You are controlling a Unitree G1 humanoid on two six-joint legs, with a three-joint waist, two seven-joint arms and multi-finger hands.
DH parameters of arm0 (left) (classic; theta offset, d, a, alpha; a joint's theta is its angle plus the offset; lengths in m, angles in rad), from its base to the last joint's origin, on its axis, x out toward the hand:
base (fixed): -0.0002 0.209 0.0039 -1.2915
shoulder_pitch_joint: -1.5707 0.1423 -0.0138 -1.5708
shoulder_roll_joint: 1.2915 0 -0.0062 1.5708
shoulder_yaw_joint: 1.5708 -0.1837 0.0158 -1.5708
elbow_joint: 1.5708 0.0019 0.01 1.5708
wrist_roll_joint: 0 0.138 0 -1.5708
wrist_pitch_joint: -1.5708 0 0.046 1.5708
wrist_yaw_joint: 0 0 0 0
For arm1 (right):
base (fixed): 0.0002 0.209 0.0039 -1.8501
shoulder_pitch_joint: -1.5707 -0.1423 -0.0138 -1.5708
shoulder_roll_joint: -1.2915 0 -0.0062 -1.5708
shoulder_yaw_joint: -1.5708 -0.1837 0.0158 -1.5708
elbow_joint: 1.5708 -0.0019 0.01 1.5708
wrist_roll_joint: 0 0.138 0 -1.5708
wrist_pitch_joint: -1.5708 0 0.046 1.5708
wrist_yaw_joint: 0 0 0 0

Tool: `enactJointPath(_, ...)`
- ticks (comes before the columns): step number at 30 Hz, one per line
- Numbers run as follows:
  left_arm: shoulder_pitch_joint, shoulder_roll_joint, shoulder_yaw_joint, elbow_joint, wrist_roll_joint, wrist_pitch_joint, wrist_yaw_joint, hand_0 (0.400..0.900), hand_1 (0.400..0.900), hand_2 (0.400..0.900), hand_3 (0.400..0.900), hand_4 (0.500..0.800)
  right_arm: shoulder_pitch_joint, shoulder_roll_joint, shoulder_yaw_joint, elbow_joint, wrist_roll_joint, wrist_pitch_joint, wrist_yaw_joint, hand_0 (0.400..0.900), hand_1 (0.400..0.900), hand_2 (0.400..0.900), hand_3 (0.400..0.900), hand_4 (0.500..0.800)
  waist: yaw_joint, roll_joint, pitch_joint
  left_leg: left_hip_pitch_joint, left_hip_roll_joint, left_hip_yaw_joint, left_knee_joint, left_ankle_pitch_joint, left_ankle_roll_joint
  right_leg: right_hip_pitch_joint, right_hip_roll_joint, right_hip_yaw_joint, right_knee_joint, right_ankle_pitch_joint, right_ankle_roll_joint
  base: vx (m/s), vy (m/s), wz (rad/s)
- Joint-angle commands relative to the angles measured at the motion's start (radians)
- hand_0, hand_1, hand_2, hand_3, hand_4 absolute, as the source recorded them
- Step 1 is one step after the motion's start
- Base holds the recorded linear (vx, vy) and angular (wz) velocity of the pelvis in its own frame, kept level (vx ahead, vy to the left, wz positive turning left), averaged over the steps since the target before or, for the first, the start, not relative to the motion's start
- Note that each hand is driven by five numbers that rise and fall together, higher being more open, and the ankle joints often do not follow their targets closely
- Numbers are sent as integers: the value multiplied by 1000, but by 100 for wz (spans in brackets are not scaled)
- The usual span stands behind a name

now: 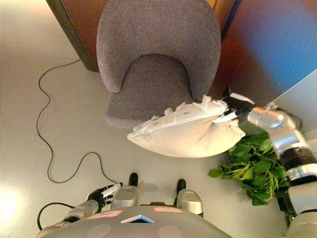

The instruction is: Pick up the pillow and put it on the sofa.

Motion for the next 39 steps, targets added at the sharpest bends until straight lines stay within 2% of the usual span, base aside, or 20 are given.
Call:
enactJointPath(1, -12, 87, -70, 44, 53, -40, 12, 900, 900, 900, 900, 800, -445, -68, 29, 100, 206, -48, 40, 400, 400, 400, 400, 500, 76, -94, -83, 52, -20, 42, 69, -189, 1, -14, -47, -49, 69, -89, 33, 116, -50, 31)
enactJointPath(4, 4, 94, -84, 56, 33, -47, 8, 900, 900, 900, 900, 800, -611, -80, 112, 245, 243, -40, 81, 400, 400, 400, 400, 500, 108, -89, -86, 37, -3, 33, 59, -166, -16, -2, -43, -86, 69, -105, 22, 116, -54, 36)
enactJointPath(11, 47, 111, -88, 61, 35, -87, -1, 900, 900, 900, 900, 800, -808, -60, 207, 479, 239, 19, 104, 400, 400, 400, 400, 500, 172, -72, -84, 7, 25, 9, 38, -116, -45, 23, -35, -146, 44, -112, 12, 119, -63, 34)
enactJointPath(16, 78, 117, -80, 52, 18, -116, -13, 900, 900, 900, 900, 800, -850, -49, 222, 538, 233, 61, 136, 400, 400, 400, 400, 500, 210, -48, -78, -24, 39, -4, 16, -67, -62, 34, -31, -182, 22, -115, 5, 79, -49, 28)
enactJointPath(21, 105, 118, -82, 30, 6, -131, -44, 900, 900, 900, 900, 800, -890, -26, 244, 586, 180, 59, 154, 400, 400, 400, 400, 500, 246, -10, -66, -67, 42, -31, 26, -5, -75, 39, -25, -214, 20, -127, -6, 57, 6, 23)
enactJointPath(26, 113, 117, -82, 9, -32, -161, -72, 900, 900, 900, 900, 800, -936, 7, 261, 598, 150, 111, 157, 400, 400, 400, 400, 500, 277, 30, -34, -116, 45, -44, 26, 56, -85, 30, -20, -233, 25, -139, -18, -26, -1, 18)
enactJointPath(32, 117, 126, -65, -21, -53, -186, -96, 900, 900, 900, 900, 800, -954, 17, 241, 621, 153, 160, 49, 400, 400, 400, 400, 500, 297, 66, 4, -146, 43, -45, 3, 95, -89, 12, -23, -256, 36, -147, -21, -77, -13, 17)
enactJointPath(35, 132, 125, -70, -35, -50, -202, -99, 900, 900, 900, 900, 800, -951, -22, 210, 667, 98, 226, -42, 400, 400, 400, 400, 500, 306, 86, 7, -162, 41, -55, 13, 117, -90, 20, -23, -264, 58, -170, -30, 50, 14, 14)
enactJointPath(37, 141, 122, -74, -41, -58, -212, -102, 900, 900, 900, 900, 800, -961, -52, 212, 698, 30, 243, -112, 400, 400, 400, 400, 500, 308, 100, 12, -169, 40, -64, 21, 127, -92, 18, -22, -266, 70, -179, -33, 39, 12, 13)
enactJointPath(38, 143, 123, -74, -46, -60, -215, -104, 900, 900, 900, 900, 800, -971, -69, 218, 711, -7, 252, -176, 414, 414, 414, 414, 508, 309, 108, 18, -171, 40, -67, 20, 132, -94, 13, -23, -266, 74, -179, -34, -15, -4, 11)
enactJointPath(39, 143, 124, -72, -51, -63, -219, -107, 900, 900, 900, 900, 800, -977, -77, 224, 714, -36, 264, -242, 900, 900, 900, 900, 800, 309, 112, 23, -173, 40, -69, 17, 134, -95, 7, -25, -266, 76, -178, -33, -72, -9, 8)
